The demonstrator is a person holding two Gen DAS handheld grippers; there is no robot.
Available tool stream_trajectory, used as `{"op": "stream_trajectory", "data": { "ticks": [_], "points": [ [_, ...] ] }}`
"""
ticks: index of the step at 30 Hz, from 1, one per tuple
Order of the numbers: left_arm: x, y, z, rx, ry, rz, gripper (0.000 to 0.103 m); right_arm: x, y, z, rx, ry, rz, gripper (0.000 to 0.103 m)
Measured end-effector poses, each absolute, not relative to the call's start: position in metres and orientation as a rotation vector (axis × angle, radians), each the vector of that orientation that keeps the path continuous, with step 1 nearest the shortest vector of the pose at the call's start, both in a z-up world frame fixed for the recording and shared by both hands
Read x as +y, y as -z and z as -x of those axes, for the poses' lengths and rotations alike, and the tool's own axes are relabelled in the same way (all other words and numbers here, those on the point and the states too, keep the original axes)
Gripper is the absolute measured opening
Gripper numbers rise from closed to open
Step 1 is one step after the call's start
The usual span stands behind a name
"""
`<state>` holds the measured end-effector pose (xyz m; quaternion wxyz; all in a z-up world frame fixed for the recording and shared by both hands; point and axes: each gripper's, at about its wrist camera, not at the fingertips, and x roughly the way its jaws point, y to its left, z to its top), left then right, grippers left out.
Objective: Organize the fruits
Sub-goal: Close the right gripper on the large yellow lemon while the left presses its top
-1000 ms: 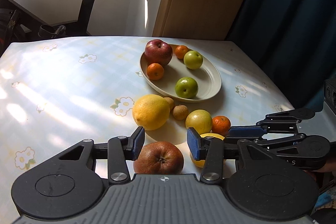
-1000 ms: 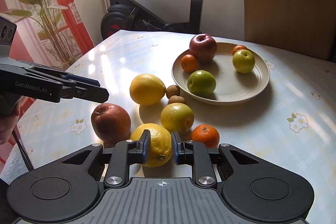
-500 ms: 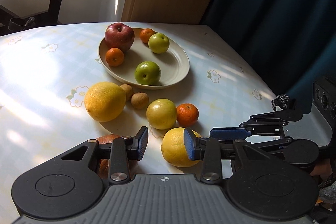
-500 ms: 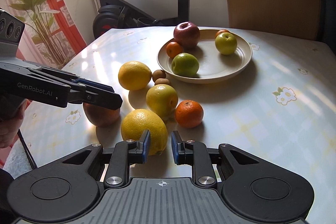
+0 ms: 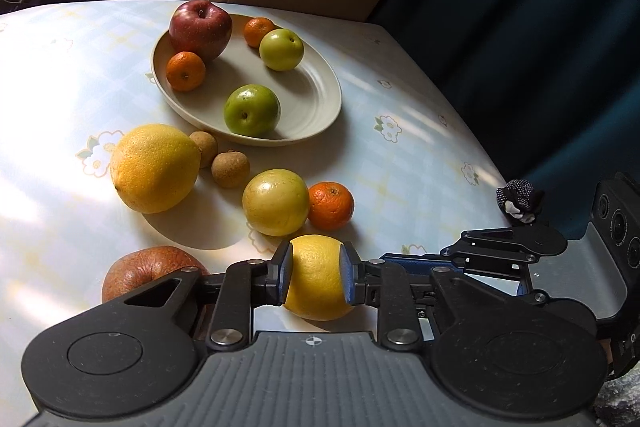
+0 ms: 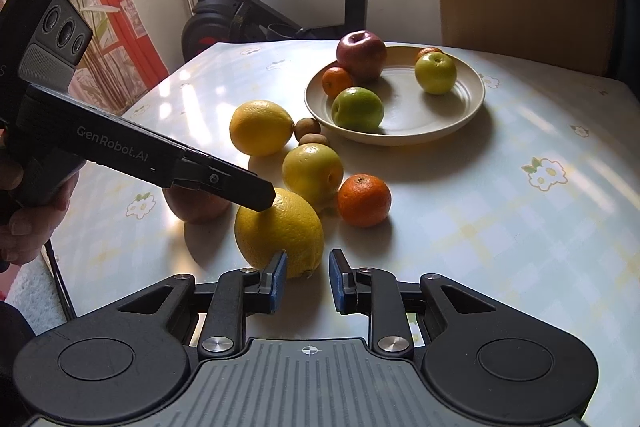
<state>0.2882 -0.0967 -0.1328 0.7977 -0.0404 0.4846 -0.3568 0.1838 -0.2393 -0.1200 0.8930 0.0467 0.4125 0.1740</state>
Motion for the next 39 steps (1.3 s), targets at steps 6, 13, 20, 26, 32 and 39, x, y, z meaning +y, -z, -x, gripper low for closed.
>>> {"op": "stream_trajectory", "data": {
  "ticks": [6,13,20,26,32,39],
  "points": [
    [-0.099,0.133,-0.289,1.034,0.759,0.094,0.027,-0.231,0.130,-0.189,0.891,-0.397,-0.055,0.033],
    [-0.094,0.135,-0.291,1.043,0.756,0.124,0.027,-0.224,0.139,-0.201,0.896,-0.438,-0.029,0.040],
    [-0.094,0.134,-0.290,1.040,0.753,0.124,0.027,-0.219,0.144,-0.205,0.868,-0.456,0.001,0.045],
    [-0.093,0.134,-0.291,1.044,0.744,0.131,0.027,-0.221,0.143,-0.203,0.847,-0.456,-0.046,0.045],
    [-0.092,0.121,-0.289,1.006,0.746,0.114,0.027,-0.227,0.123,-0.200,0.775,-0.465,-0.089,0.043],
    [-0.097,0.118,-0.295,0.999,0.752,0.099,0.028,-0.227,0.109,-0.212,0.771,-0.483,-0.053,0.041]
  ]
}}
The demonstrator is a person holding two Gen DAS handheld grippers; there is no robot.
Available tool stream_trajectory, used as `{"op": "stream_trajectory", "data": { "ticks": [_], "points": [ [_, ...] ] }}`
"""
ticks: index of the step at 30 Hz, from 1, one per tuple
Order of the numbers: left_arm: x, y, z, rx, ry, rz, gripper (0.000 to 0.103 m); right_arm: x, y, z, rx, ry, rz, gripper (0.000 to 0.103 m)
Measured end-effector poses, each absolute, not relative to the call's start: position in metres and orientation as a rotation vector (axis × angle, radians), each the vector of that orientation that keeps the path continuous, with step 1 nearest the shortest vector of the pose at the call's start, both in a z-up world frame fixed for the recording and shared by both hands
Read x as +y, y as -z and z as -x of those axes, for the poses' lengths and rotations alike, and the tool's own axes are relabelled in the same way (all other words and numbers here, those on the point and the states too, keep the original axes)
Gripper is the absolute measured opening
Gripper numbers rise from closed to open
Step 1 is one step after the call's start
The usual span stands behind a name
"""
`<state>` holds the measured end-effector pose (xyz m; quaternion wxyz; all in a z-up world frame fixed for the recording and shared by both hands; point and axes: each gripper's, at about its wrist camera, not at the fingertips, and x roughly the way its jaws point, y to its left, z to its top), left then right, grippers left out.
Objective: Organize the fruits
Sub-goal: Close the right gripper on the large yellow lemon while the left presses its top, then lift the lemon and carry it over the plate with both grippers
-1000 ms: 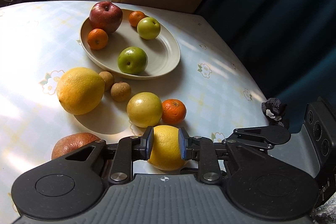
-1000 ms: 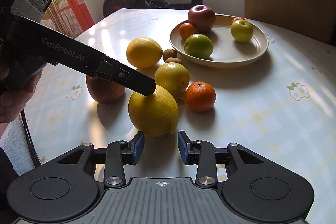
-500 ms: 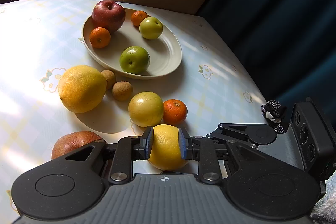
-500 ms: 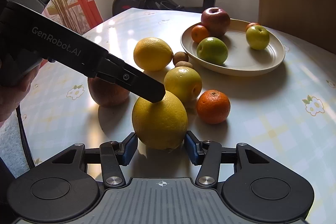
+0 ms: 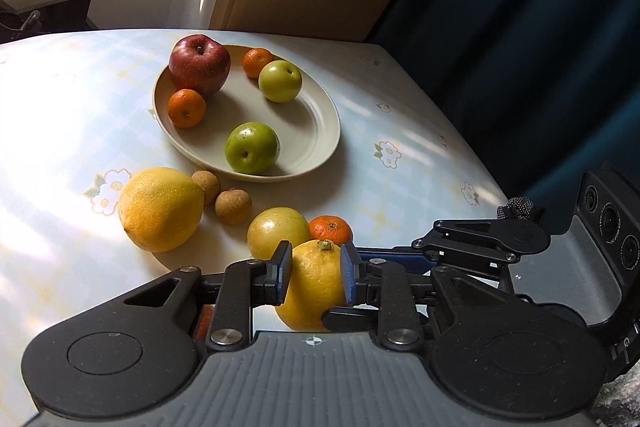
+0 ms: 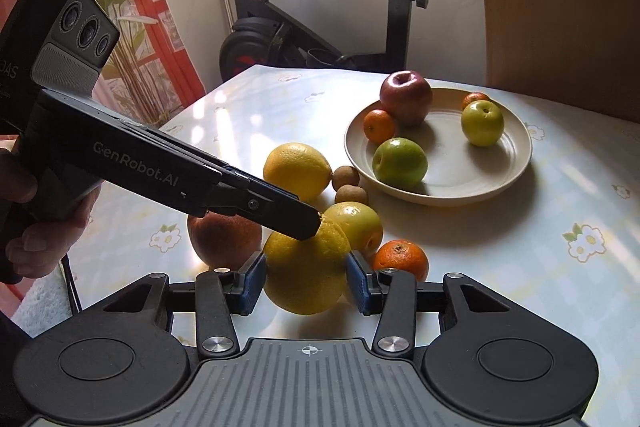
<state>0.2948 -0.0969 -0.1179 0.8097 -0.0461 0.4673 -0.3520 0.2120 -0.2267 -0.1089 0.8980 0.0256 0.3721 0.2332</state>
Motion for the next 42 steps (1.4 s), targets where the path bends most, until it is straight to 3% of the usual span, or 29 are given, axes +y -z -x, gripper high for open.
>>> {"op": "stream_trajectory", "data": {
  "ticks": [4,20,29,42],
  "points": [
    [-0.091,0.130,-0.303,1.068,0.744,0.164,0.028,-0.223,0.117,-0.208,0.786,-0.481,-0.043,0.039],
    [-0.092,0.126,-0.298,1.037,0.731,0.119,0.028,-0.214,0.148,-0.211,0.824,-0.455,-0.085,0.047],
    [-0.094,0.129,-0.296,1.028,0.738,0.108,0.029,-0.215,0.146,-0.211,0.812,-0.446,-0.077,0.045],
    [-0.093,0.082,-0.299,0.911,0.777,0.153,0.029,-0.229,0.082,-0.218,0.703,-0.432,-0.037,0.045]
  ]
}}
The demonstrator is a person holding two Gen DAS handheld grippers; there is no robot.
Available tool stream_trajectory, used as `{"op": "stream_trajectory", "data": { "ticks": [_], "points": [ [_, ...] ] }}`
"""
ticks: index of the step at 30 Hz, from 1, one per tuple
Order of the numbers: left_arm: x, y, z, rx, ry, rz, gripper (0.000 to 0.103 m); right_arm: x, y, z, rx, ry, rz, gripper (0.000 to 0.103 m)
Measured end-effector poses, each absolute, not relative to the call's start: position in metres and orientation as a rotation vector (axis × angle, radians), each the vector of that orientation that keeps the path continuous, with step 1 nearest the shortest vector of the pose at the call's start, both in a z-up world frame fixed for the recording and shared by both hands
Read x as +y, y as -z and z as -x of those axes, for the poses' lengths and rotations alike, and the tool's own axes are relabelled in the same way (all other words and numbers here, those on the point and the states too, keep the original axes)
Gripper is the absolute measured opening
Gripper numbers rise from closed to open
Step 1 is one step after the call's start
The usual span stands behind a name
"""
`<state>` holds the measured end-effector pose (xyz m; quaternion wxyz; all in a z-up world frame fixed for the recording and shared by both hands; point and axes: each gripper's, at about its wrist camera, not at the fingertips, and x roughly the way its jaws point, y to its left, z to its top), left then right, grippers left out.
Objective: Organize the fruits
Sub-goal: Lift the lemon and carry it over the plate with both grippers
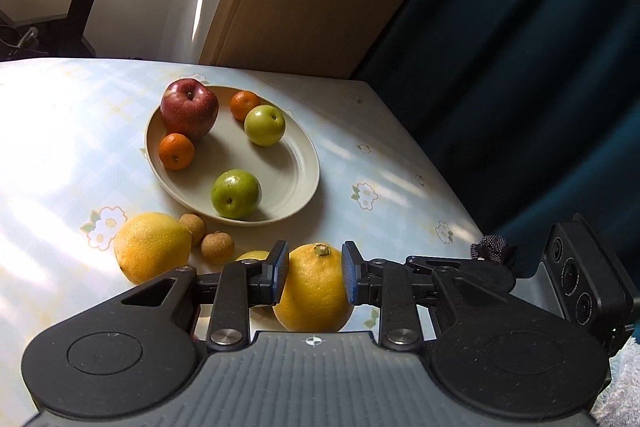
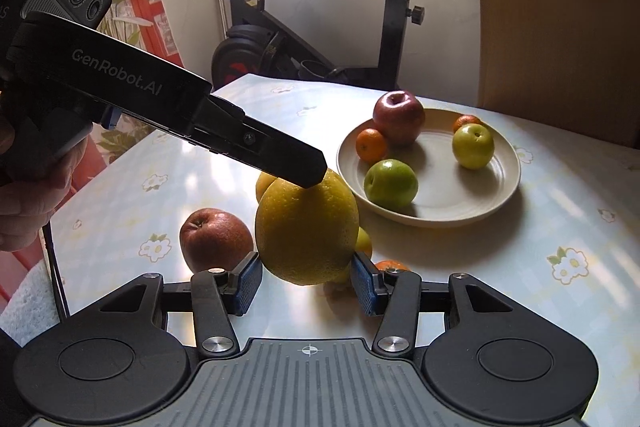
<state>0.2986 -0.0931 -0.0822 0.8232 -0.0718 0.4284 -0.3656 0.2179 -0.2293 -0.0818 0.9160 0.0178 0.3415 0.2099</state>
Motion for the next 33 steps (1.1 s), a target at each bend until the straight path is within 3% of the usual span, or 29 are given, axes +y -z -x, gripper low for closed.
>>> {"op": "stream_trajectory", "data": {
  "ticks": [13,33],
  "points": [
    [-0.112,0.026,-0.365,0.805,0.778,0.144,0.029,-0.253,0.034,-0.299,0.630,-0.412,0.035,0.045],
    [-0.143,0.090,-0.500,0.968,0.730,0.155,0.029,-0.278,0.103,-0.427,0.793,-0.393,0.060,0.045]
  ]
}}
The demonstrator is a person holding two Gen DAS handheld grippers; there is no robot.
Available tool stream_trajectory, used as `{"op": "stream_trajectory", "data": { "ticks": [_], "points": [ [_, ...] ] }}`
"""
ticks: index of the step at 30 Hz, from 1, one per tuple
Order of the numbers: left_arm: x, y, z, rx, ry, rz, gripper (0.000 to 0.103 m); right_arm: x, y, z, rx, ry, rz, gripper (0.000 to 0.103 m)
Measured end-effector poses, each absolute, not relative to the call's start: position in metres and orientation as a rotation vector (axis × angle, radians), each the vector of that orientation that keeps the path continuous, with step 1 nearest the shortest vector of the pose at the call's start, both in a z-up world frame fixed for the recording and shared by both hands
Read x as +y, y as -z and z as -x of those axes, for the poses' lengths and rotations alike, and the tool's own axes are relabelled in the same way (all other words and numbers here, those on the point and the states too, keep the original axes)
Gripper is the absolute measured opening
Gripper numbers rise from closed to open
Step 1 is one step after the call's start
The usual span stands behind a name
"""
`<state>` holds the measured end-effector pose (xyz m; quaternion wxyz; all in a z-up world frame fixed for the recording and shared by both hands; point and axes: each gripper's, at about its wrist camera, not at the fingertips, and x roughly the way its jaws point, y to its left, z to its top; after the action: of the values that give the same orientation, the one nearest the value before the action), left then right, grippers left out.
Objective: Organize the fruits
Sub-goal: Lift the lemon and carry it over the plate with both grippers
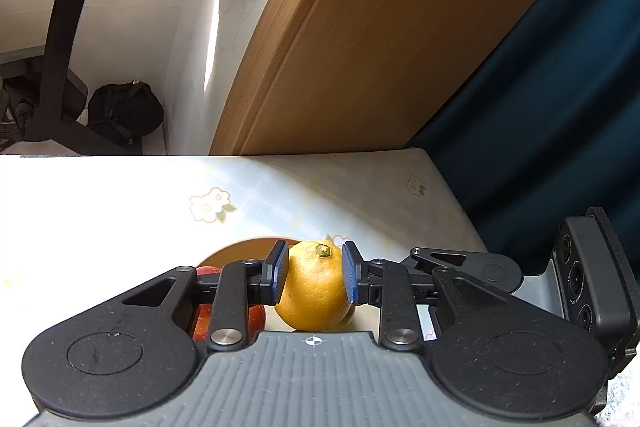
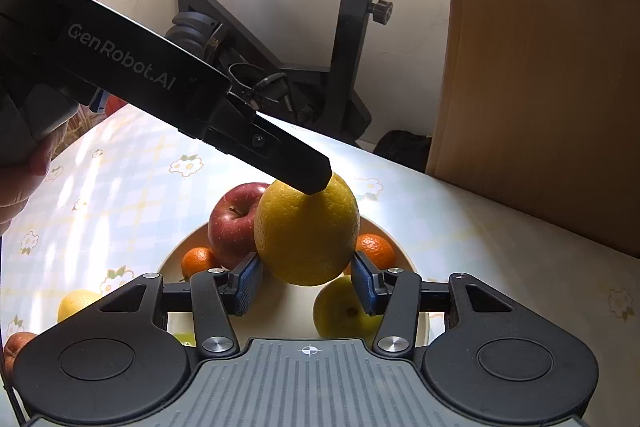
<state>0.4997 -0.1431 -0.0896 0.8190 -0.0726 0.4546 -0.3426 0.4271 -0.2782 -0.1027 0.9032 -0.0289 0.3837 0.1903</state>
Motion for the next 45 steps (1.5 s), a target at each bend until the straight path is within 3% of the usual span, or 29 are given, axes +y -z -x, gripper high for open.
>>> {"op": "stream_trajectory", "data": {
  "ticks": [28,34,45],
  "points": [
    [-0.128,0.104,-0.515,0.983,0.626,0.200,0.030,-0.265,0.096,-0.428,0.792,-0.380,0.147,0.045],
    [-0.124,0.106,-0.518,0.983,0.584,0.185,0.029,-0.262,0.101,-0.432,0.804,-0.374,0.143,0.035],
    [-0.122,0.111,-0.519,0.988,0.569,0.185,0.029,-0.262,0.106,-0.433,0.825,-0.370,0.105,0.035]
  ]
}}
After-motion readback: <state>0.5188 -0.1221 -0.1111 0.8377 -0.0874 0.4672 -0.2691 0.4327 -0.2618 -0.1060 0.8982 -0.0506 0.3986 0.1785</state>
